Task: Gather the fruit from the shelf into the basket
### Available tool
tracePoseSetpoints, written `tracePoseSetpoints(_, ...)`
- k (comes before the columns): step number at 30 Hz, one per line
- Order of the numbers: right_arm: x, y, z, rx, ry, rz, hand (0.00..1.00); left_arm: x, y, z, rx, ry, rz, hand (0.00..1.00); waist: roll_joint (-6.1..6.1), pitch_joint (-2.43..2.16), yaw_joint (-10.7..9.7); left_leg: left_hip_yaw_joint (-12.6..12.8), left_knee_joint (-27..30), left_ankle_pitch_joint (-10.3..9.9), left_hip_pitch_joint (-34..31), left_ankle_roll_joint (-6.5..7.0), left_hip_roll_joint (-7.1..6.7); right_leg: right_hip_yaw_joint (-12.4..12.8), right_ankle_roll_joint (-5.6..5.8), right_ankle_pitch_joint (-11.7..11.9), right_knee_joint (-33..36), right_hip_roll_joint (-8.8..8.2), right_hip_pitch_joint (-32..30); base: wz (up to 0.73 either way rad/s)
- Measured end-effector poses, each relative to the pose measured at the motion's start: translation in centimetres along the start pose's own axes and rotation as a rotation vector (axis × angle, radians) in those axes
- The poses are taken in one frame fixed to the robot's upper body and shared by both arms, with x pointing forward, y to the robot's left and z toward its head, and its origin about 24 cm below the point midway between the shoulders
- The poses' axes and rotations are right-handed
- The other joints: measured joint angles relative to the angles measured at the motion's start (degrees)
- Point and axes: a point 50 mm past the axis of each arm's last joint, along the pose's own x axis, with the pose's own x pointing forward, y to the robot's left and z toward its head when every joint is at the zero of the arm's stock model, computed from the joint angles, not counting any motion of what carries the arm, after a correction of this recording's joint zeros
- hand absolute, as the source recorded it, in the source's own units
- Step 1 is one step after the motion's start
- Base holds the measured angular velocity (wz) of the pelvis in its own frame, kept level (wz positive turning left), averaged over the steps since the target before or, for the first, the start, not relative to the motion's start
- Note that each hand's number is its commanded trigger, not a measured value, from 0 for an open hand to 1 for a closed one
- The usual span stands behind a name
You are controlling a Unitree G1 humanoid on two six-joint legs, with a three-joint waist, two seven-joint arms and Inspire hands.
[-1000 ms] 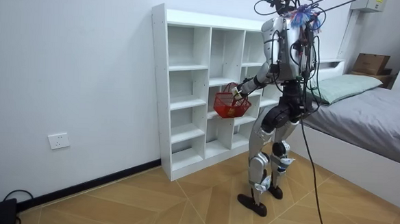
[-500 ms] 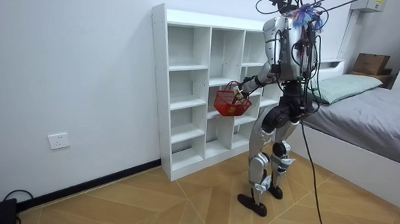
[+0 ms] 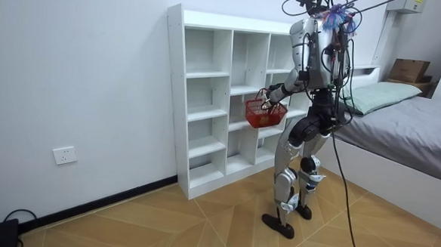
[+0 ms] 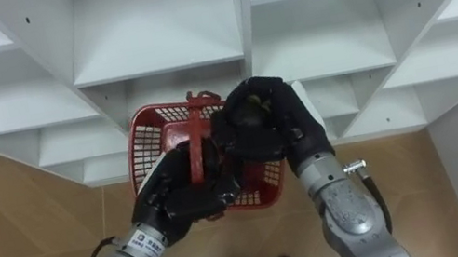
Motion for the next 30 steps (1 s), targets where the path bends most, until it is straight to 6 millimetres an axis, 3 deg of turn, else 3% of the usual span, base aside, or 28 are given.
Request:
tracePoseSetpoints(13, 0.52, 0.28, 0.30, -0.030, -0.017, -0.002, 1.00, 0.06, -0.23, 0.01, -0.083, -0.019, -0.028, 1.00, 0.00, 0.01, 0.06, 0.11, 0.13, 0.01, -0.98, 0.02, -0.01, 0.21, -0.01, -0.18, 0.75, -0.27, -1.45, 0.00)
tracePoseSetpoints(14, 0.53, 0.31, 0.31, -0.030, -0.017, 0.000, 0.95, 0.05, -0.24, 0.01, -0.096, -0.023, -0.028, 1.00, 0.00, 0.01, 0.06, 0.11, 0.17, 0.01, -0.98, 0.02, -0.02, 0.21, 0.00, -0.19, 0.76, -0.28, -1.44, 0.00)
tracePoseSetpoints(15, 0.56, 0.34, 0.33, -0.029, -0.019, 0.001, 0.80, 0.04, -0.25, -0.02, -0.109, -0.022, -0.029, 1.00, -0.01, 0.01, 0.04, 0.10, 0.19, 0.01, -0.99, 0.03, -0.02, 0.20, 0.00, -0.19, 0.79, -0.30, -1.43, 0.00)
tracePoseSetpoints(16, 0.56, 0.34, 0.32, -0.030, -0.018, 0.001, 0.50, 0.04, -0.27, -0.05, -0.113, -0.020, -0.030, 1.00, -0.01, 0.01, 0.06, 0.07, 0.23, 0.01, -1.04, 0.03, -0.02, 0.18, 0.01, -0.19, 0.78, -0.30, -1.44, 0.00)
tracePoseSetpoints(18, 0.56, 0.33, 0.31, -0.031, -0.017, 0.001, 0.31, 0.04, -0.27, -0.06, -0.113, -0.019, -0.030, 1.00, 0.00, 0.01, 0.05, 0.03, 0.26, 0.00, -1.23, 0.04, 0.02, 0.14, 0.01, -0.19, 0.74, -0.28, -1.59, 0.00)
tracePoseSetpoints(20, 0.55, 0.30, 0.28, -0.031, -0.016, 0.000, 0.04, 0.04, -0.28, -0.07, -0.114, -0.019, -0.030, 1.00, 0.00, 0.01, -0.01, -0.10, 0.29, 0.01, -1.47, 0.04, 0.07, 0.04, -0.02, -0.17, 0.78, -0.23, -1.72, 0.02)
tracePoseSetpoints(21, 0.54, 0.26, 0.22, -0.031, -0.014, -0.003, 0.00, 0.05, -0.30, -0.09, -0.114, -0.017, -0.031, 1.00, 0.00, 0.01, -0.02, -0.19, 0.37, 0.01, -1.63, 0.03, 0.11, -0.01, -0.03, -0.16, 0.78, -0.18, -1.79, 0.00)
tracePoseSetpoints(30, 0.89, 0.04, 0.64, -0.027, -0.033, -0.013, 0.00, 0.27, -0.34, 0.66, -0.111, -0.038, -0.038, 1.00, 0.04, 0.00, 0.13, -0.15, 0.79, -0.01, -2.59, 0.01, 0.21, 0.15, -0.07, -0.15, 0.97, -0.08, -2.68, 0.00)
